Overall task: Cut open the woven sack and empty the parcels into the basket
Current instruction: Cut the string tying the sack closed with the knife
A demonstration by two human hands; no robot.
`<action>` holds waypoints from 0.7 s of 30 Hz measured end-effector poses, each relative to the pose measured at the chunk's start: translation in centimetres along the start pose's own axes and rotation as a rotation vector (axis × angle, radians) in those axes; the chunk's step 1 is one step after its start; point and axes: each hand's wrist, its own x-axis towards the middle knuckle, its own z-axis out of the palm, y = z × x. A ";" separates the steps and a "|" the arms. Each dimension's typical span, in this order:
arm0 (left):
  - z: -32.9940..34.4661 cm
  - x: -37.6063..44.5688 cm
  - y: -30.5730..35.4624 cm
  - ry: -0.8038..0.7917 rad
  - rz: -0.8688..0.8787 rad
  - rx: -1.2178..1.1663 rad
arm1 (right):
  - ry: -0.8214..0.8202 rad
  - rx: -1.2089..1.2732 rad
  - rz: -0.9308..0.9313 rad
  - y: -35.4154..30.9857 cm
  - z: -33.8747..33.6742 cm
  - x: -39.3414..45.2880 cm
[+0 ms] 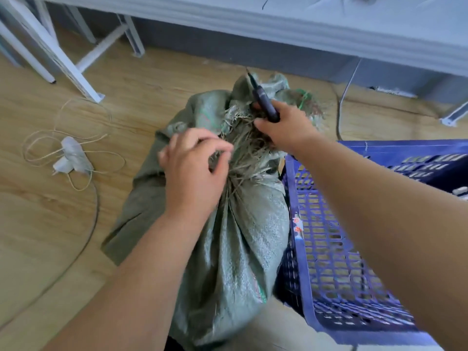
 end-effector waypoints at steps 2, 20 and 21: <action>-0.7 -1.0 1.3 -0.147 0.141 -0.123 | -0.013 -0.089 -0.016 -1.0 -0.4 0.5; 2.1 0.5 -2.4 -0.497 -0.178 0.187 | 0.502 -0.094 -0.184 -5.8 0.8 -4.7; 2.1 0.6 -2.3 -0.472 -0.172 0.194 | 0.504 -0.137 -0.135 -5.4 1.4 -4.8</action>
